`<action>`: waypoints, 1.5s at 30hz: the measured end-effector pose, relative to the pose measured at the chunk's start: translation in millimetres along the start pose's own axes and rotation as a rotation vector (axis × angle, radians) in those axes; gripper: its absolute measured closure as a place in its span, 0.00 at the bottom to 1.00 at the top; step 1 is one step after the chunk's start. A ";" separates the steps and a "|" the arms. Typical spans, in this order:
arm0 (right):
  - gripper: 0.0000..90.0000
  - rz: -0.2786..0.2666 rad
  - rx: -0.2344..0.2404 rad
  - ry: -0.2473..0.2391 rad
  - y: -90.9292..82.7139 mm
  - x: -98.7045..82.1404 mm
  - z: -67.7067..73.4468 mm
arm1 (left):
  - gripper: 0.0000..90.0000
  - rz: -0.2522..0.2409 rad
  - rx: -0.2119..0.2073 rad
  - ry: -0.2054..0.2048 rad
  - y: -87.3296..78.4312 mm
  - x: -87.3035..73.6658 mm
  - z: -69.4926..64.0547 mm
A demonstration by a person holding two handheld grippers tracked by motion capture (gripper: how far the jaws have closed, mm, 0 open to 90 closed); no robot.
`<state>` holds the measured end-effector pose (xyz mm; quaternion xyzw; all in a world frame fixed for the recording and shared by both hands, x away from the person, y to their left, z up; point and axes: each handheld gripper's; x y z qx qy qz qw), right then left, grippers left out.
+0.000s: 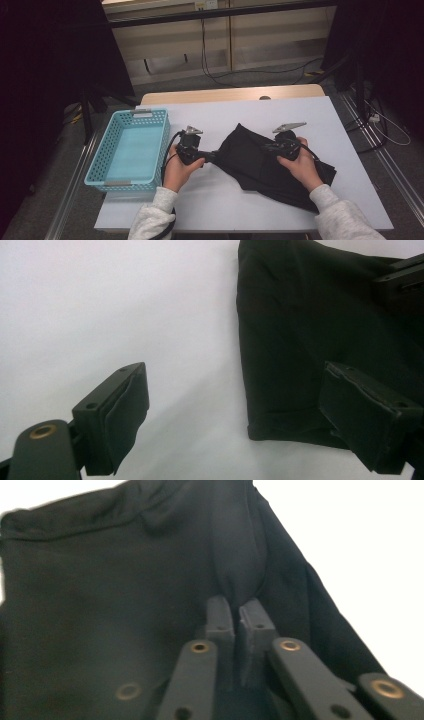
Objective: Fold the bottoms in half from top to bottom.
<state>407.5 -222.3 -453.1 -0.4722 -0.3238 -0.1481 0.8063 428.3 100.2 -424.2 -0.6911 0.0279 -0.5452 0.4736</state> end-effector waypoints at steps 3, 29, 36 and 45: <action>0.98 -0.014 0.006 0.000 -5.0 1.3 0.3 | 0.15 -0.007 -0.002 -0.008 -0.9 0.3 0.9; 0.99 -0.063 0.047 0.030 -52.3 0.7 -11.2 | 0.14 -0.014 -0.025 0.001 0.8 6.6 -2.2; 0.99 -0.066 0.047 0.046 -61.1 0.0 -15.6 | 0.14 -0.015 -0.027 0.000 2.1 7.8 -2.5; 0.99 -0.048 0.036 0.025 -69.1 -4.3 -17.1 | 0.14 -0.005 -0.041 0.006 6.1 8.7 -3.4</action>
Point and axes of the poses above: each handheld gripper's, and its own axes: y roughly forward along the jaws, x roughly out of its top, z roughly to its left, and after that the axes turned 14 degrees about y, right-handed
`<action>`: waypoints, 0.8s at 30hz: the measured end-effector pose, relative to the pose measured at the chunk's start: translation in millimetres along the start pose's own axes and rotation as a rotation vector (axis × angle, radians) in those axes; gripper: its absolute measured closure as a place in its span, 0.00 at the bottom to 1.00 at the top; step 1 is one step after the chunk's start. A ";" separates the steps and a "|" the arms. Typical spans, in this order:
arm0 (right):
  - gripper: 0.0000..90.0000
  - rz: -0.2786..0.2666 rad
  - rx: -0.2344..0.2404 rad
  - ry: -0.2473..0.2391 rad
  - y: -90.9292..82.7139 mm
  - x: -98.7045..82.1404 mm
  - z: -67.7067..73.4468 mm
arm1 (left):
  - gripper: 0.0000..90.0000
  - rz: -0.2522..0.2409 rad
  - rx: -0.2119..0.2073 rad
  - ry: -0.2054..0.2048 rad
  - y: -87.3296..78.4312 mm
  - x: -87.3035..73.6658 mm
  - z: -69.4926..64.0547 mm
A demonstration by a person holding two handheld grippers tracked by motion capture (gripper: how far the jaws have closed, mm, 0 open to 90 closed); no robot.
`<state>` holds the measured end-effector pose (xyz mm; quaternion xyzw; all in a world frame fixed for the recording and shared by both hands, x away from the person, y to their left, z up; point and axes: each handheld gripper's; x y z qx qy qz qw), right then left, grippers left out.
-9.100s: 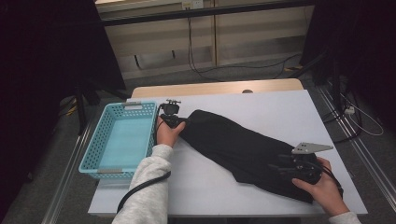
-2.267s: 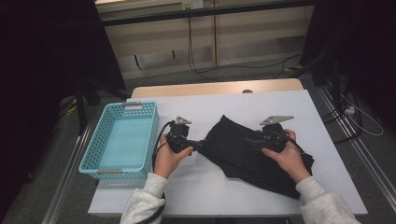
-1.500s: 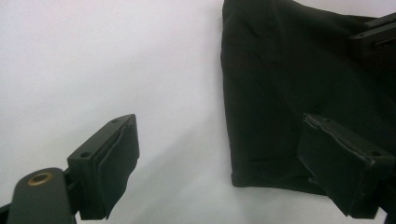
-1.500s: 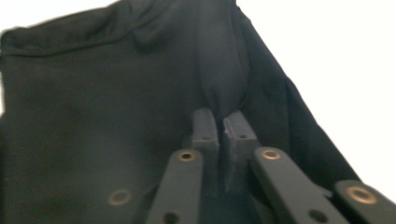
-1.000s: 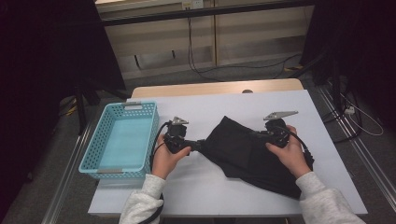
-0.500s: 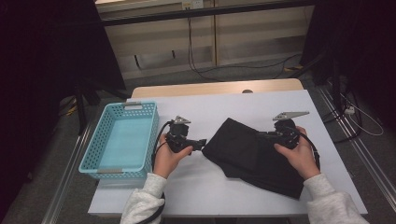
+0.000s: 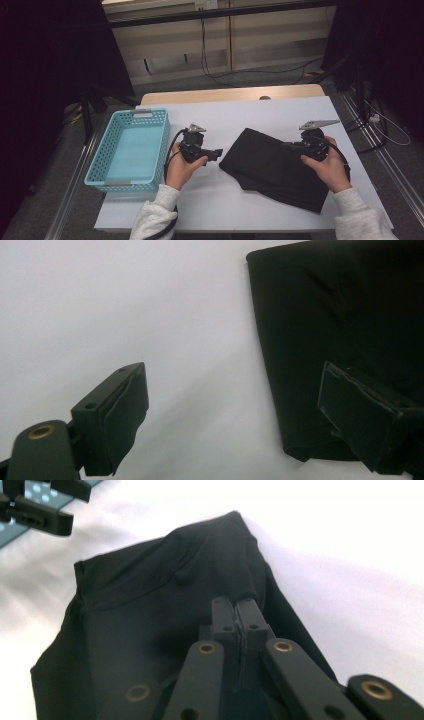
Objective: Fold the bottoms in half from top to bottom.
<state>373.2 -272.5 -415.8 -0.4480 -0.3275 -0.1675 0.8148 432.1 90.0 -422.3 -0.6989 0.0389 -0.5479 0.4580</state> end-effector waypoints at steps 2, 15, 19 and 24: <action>0.99 -0.001 0.001 0.002 -1.4 -1.5 -0.2 | 0.14 0.001 -0.001 0.002 1.0 0.5 -0.7; 0.99 -0.004 0.001 0.006 -13.4 -5.1 -4.1 | 0.14 -0.003 -0.017 0.010 5.2 5.7 -2.6; 0.99 -0.005 -0.003 0.008 -19.3 -6.9 -6.7 | 0.13 -0.008 -0.018 0.014 6.5 6.9 -3.2; 0.99 -0.005 -0.003 0.018 -23.0 -8.4 -8.5 | 0.13 -0.011 -0.019 0.015 6.9 7.5 -3.6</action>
Point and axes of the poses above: each handheld gripper's, and its own axes: y roughly forward along the jaws, x roughly out of its top, z roughly to its left, and after that the axes turned 14 degrees about y, right-handed
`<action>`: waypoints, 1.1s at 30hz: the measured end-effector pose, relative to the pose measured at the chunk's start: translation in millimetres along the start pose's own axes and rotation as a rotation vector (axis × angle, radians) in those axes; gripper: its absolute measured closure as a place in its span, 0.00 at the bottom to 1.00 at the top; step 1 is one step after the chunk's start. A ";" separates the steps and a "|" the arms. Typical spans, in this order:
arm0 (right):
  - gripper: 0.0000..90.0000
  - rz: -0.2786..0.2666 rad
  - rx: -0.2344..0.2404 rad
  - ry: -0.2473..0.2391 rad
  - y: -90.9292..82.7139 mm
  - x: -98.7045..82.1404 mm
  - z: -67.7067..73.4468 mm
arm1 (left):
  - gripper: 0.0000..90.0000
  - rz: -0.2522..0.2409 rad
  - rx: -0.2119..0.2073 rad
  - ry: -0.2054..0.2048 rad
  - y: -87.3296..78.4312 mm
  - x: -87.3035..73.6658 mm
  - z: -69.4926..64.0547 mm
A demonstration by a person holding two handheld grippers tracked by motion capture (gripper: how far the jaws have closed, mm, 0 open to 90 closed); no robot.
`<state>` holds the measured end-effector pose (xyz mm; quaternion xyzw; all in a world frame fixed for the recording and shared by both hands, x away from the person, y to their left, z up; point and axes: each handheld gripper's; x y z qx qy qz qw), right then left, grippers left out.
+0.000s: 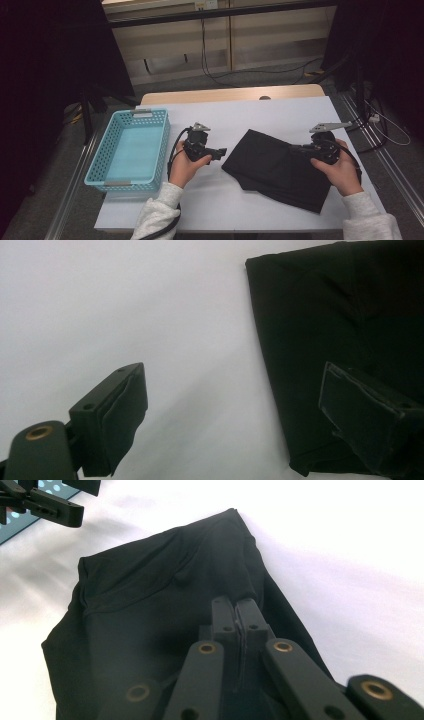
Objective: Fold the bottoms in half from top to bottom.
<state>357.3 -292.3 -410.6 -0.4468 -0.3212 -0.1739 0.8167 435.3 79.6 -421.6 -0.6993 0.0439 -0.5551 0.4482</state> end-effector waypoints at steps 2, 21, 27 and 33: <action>0.99 -0.002 0.001 0.001 -1.3 -0.5 -0.9 | 0.13 0.001 -0.002 -0.002 -0.1 0.3 -0.2; 1.00 -0.014 -0.011 0.029 -18.7 -7.7 -9.8 | 0.13 -0.005 -0.011 0.010 3.1 5.1 -1.7; 1.00 -0.029 -0.019 0.040 -28.2 -11.4 -14.9 | 0.13 -0.003 -0.016 0.015 4.4 7.5 -3.9; 0.99 -0.035 -0.026 0.055 -35.9 -15.7 -17.6 | 0.13 -0.005 -0.023 0.018 5.1 8.0 -6.5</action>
Point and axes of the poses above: each handheld gripper's, and its own axes: y roughly forward along the jaws, x roughly out of its top, z roughly to its left, and after that the axes turned 14 degrees about y, right-handed
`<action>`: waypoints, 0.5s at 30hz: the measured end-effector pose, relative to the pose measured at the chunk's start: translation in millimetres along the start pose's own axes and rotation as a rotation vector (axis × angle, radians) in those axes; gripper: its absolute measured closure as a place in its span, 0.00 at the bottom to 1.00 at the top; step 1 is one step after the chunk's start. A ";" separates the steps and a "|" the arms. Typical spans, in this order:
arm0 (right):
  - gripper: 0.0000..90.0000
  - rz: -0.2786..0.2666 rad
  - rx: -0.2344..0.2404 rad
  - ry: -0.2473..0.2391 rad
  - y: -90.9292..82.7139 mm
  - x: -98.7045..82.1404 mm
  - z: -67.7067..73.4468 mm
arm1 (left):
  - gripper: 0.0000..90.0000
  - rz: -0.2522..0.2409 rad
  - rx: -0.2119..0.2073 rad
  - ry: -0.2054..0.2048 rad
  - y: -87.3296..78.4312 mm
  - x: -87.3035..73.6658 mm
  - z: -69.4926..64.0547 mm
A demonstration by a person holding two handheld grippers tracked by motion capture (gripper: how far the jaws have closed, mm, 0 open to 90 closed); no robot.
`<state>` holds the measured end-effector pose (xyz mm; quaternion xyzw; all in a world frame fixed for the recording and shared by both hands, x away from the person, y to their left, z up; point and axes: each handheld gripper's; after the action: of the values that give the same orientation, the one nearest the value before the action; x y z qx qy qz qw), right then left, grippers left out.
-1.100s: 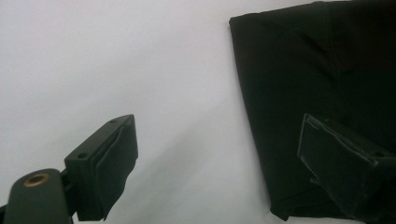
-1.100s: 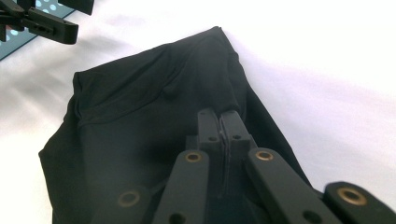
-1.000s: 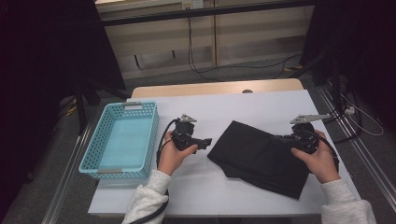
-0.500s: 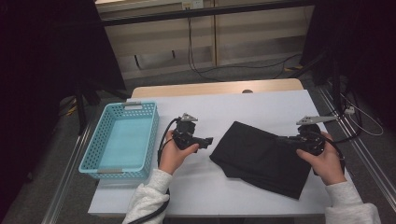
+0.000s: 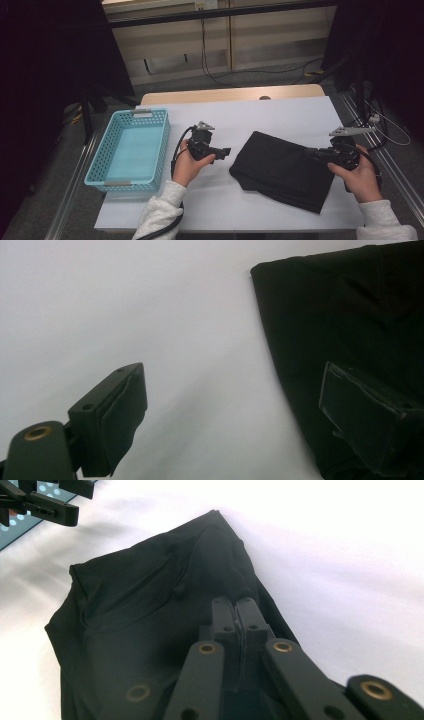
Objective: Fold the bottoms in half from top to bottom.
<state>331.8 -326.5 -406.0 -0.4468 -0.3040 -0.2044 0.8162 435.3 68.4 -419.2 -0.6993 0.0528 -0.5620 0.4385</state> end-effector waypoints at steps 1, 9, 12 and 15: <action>1.00 0.000 0.003 0.004 -1.8 -1.2 -0.6 | 0.13 0.000 0.002 0.001 0.1 0.0 -0.4; 1.00 -0.007 0.000 0.010 -10.8 -6.8 -2.9 | 0.13 0.001 -0.002 0.008 -0.8 1.4 -3.0; 0.99 -0.007 -0.004 0.013 -12.5 -8.3 -4.2 | 0.13 -0.002 -0.001 0.005 -0.3 1.5 -3.0; 1.00 -0.011 -0.004 0.022 -16.1 -10.3 -4.5 | 0.13 0.007 -0.006 0.018 0.6 1.8 -2.8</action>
<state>315.9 -338.0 -405.1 -0.4446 -0.2969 -0.2145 0.8174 433.8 65.4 -418.4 -0.6953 0.0611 -0.5666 0.4379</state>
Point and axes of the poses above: each handheld gripper's, and its own axes: y roughly forward along the jaws, x roughly out of its top, z roughly to its left, and after that the axes turned 14 degrees about y, right-handed
